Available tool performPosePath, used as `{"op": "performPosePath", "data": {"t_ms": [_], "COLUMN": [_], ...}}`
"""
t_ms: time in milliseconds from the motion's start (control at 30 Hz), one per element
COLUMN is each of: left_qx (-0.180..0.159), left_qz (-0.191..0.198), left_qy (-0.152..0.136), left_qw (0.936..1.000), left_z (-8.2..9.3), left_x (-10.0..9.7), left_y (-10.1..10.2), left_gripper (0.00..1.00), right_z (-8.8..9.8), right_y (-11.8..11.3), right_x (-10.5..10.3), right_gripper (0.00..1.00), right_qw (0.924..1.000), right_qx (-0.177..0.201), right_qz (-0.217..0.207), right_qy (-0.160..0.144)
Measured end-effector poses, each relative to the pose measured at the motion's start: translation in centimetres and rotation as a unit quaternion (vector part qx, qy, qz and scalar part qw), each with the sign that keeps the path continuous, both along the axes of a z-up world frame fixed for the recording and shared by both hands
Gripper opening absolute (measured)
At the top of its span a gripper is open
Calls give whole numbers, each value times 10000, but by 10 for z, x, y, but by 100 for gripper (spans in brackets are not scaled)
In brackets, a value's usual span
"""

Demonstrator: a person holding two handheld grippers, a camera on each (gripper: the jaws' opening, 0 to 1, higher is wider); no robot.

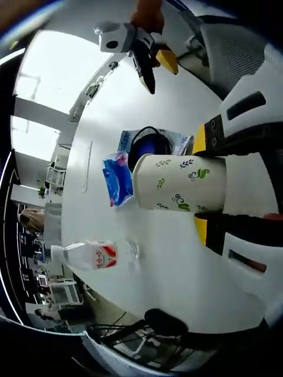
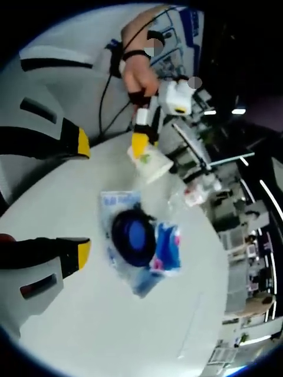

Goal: Arrange the tabletop items into an orderly group along one side of the table until the central work area is clear of visible clutter.

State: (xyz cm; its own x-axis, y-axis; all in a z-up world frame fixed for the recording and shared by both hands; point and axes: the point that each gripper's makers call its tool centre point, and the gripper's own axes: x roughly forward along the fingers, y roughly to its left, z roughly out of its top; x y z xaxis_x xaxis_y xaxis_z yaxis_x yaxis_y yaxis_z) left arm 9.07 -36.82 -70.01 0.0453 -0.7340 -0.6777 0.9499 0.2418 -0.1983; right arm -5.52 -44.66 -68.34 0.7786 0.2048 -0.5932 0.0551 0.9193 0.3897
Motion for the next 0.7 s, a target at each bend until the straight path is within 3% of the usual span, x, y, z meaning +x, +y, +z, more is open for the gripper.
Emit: {"op": "performPosePath", "data": {"t_ms": [133,300,400,467,700], "left_qx": [83,76,64,110,81], "left_qz": [-519,-995,-1204,-1437,-1840], "left_qy": [-231,-309,-134,-260,-307], "left_qw": [9984,9945,9926,9892,9824], "left_z": [0,2,0,-1,1], "left_x": [-19,-45,-61,-69,-90], "left_y": [-5,-12,-14,-14,-17], "left_gripper": [37,37,37,37,37], "right_z": [6,14,18,19,20], "right_y": [6,11,12,13,22], "right_x": [7,18,24,26,29], "right_gripper": [50,50,50,50,48], "right_qw": [9998,9993,9990,9988,9976], "right_qx": [119,247,277,298,495], "right_qz": [18,34,70,105,188], "right_qy": [-126,-288,-356,-380,-441]}}
